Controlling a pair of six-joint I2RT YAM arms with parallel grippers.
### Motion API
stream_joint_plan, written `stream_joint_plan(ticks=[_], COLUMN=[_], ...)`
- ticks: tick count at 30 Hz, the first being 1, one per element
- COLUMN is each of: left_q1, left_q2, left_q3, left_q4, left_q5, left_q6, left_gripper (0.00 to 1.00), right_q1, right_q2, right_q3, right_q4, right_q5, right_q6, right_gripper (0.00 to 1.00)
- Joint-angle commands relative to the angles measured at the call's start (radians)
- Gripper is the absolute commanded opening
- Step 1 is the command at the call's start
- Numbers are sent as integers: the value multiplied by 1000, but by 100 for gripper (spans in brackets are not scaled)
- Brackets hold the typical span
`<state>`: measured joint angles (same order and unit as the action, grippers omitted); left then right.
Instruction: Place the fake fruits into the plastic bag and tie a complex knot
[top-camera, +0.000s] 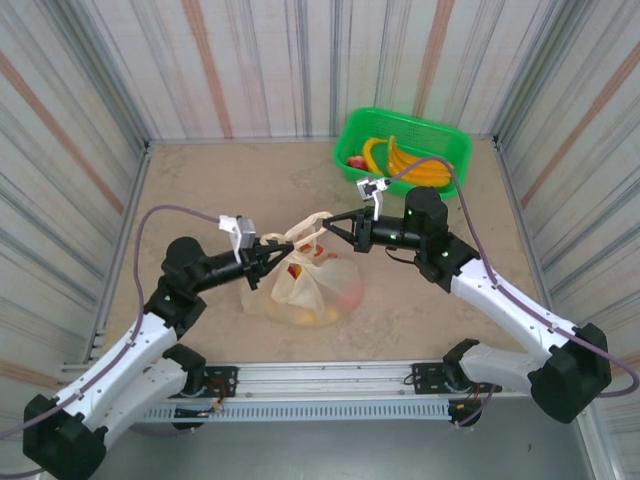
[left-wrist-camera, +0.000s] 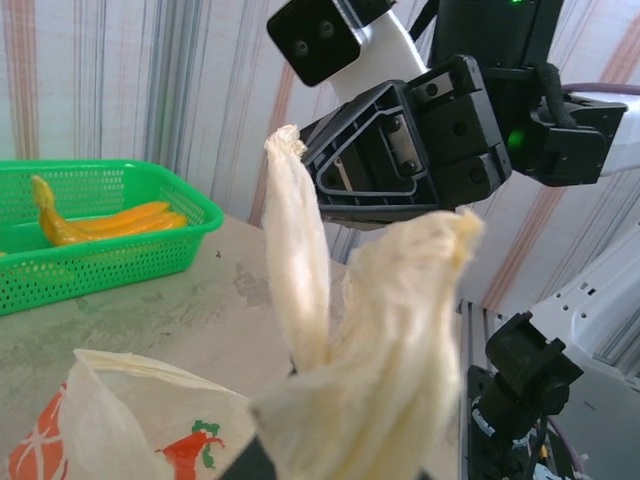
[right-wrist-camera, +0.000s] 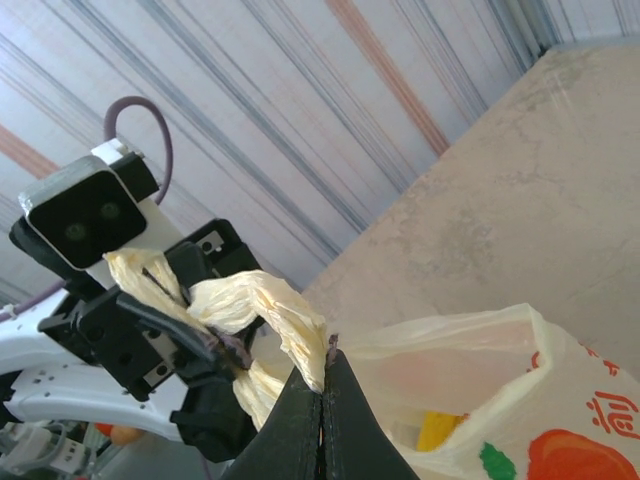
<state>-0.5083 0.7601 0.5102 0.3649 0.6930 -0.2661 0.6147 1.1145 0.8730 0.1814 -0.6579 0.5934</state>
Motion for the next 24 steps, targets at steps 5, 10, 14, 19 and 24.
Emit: stream_joint_plan(ticks=[5,10,14,19,24], left_q1=[26,24,7,-12,-46], left_q2=[14,72,106,109,123], left_q3=[17,45,71,92,125], left_q4=[25,13,7,7,-21], left_q5=[-28,15,64,54,28], left_q6=[-42,-68,-45,15,118], left_gripper=[0,0,1,35,43], right_q1=[-10,39,39,36,32], right_q2=[-99,-145,-103,-10,59], right_q3=[18,62,131,233,334], right_q4=[-42,-116,-173,-193,-258], right_q5=[67,108,99,7,-31], right_q6=[-45,-101,-123,-108,-89], right_gripper=[0,0,0,0,0])
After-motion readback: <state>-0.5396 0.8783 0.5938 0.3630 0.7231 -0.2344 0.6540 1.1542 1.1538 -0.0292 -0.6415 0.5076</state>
